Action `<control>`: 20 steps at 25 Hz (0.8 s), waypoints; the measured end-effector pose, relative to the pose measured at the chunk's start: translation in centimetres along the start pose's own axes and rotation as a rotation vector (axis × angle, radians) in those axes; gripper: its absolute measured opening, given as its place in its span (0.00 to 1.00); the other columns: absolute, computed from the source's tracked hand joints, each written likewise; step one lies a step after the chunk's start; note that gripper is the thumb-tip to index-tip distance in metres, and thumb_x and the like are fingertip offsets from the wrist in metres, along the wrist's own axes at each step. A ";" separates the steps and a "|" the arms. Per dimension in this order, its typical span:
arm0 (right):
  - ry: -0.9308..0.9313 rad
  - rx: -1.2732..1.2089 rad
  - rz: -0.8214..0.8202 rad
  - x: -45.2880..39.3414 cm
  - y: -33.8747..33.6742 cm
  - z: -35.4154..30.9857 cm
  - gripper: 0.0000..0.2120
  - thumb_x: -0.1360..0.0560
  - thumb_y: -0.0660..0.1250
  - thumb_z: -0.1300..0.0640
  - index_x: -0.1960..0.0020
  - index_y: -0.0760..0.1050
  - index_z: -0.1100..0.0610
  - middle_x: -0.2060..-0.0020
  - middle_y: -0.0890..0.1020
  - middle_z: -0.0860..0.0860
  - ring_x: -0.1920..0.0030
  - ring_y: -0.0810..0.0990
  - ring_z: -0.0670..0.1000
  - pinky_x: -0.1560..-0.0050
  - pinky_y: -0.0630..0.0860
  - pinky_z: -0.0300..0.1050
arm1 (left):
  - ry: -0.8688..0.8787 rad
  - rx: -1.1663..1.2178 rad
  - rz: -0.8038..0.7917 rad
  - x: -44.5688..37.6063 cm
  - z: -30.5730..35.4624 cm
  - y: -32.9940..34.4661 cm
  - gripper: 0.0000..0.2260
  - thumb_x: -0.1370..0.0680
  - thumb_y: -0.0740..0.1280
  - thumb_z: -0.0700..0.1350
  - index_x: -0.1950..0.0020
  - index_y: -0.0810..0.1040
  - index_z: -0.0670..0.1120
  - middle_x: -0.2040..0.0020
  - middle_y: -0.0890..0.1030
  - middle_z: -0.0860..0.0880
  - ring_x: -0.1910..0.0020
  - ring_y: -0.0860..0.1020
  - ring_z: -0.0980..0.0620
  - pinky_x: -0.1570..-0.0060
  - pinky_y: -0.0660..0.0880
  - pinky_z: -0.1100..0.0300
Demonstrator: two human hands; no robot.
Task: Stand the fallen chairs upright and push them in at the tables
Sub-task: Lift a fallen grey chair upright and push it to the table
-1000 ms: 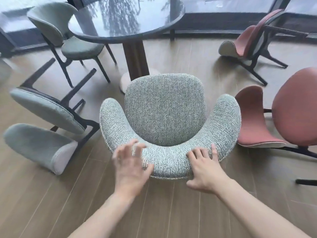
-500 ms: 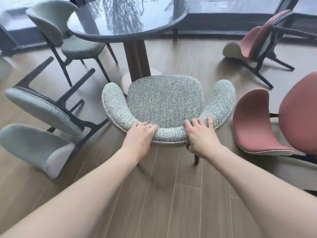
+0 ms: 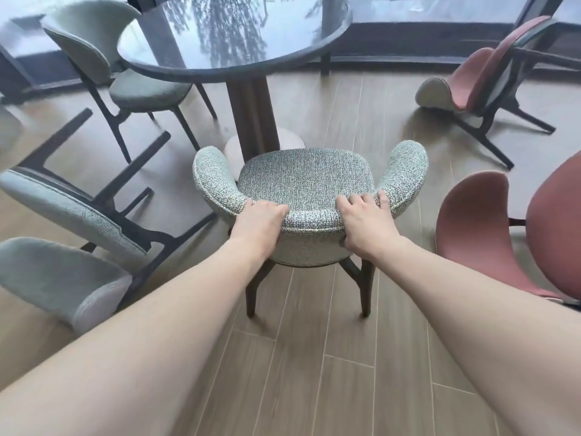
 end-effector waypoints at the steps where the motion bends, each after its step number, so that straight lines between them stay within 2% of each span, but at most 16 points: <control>1: 0.000 -0.003 0.001 -0.6 0.0 0.1 0.22 0.28 0.67 0.58 0.35 0.65 0.55 0.39 0.74 0.55 0.33 0.69 0.59 0.26 0.51 0.65 | 0.003 -0.006 0.006 -0.5 0.0 -0.3 0.16 0.26 0.65 0.30 0.42 0.75 0.45 0.45 0.81 0.45 0.40 0.77 0.43 0.36 0.67 0.50; 4: 0.005 -0.020 -0.024 -1.1 0.1 0.3 0.24 0.29 0.65 0.61 0.35 0.65 0.56 0.40 0.72 0.56 0.34 0.68 0.59 0.26 0.50 0.65 | 0.018 -0.035 -0.022 -1.0 -0.3 -0.3 0.17 0.27 0.65 0.30 0.42 0.74 0.46 0.45 0.81 0.46 0.41 0.77 0.44 0.41 0.69 0.52; 10: 0.012 -0.055 -0.017 -1.2 0.1 0.4 0.26 0.30 0.65 0.61 0.34 0.64 0.55 0.39 0.71 0.54 0.34 0.68 0.58 0.26 0.49 0.63 | 0.031 0.020 -0.028 -1.2 -0.6 0.5 0.25 0.28 0.61 0.27 0.35 0.73 0.47 0.37 0.78 0.50 0.33 0.72 0.47 0.28 0.62 0.48; 12: 0.019 -0.071 -0.025 -1.3 0.0 0.5 0.26 0.30 0.65 0.60 0.33 0.64 0.54 0.39 0.71 0.54 0.33 0.67 0.58 0.26 0.48 0.63 | 0.035 0.029 -0.034 -1.5 -0.6 0.5 0.27 0.27 0.61 0.27 0.31 0.72 0.48 0.33 0.77 0.50 0.29 0.70 0.47 0.25 0.60 0.47; 14: 0.026 -0.070 -0.051 -1.6 0.1 0.9 0.27 0.30 0.65 0.60 0.32 0.64 0.52 0.39 0.71 0.53 0.33 0.67 0.58 0.26 0.48 0.62 | 0.042 0.034 -0.037 -1.9 -0.7 0.5 0.28 0.27 0.62 0.27 0.31 0.72 0.48 0.33 0.77 0.50 0.30 0.70 0.48 0.24 0.58 0.46; 17: 0.014 -0.062 -0.054 -1.9 0.2 1.1 0.27 0.31 0.67 0.54 0.33 0.65 0.51 0.40 0.73 0.52 0.34 0.69 0.57 0.26 0.49 0.62 | 0.085 0.007 -0.050 -2.4 -0.6 1.2 0.25 0.28 0.65 0.29 0.35 0.73 0.48 0.37 0.78 0.52 0.35 0.72 0.49 0.26 0.60 0.46; 20: 0.005 -0.056 -0.047 -2.0 0.4 1.3 0.32 0.35 0.70 0.43 0.33 0.66 0.48 0.40 0.74 0.49 0.34 0.70 0.55 0.27 0.49 0.61 | 0.169 -0.032 -0.074 -3.4 -1.0 2.1 0.23 0.27 0.71 0.37 0.34 0.71 0.49 0.36 0.78 0.53 0.34 0.72 0.50 0.27 0.60 0.49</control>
Point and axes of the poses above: each hand's wrist, its own x-axis away from the middle knuckle, its own y-axis out of the palm, z = x × y, the point moved 8 cm from there along -x, towards the middle knuckle
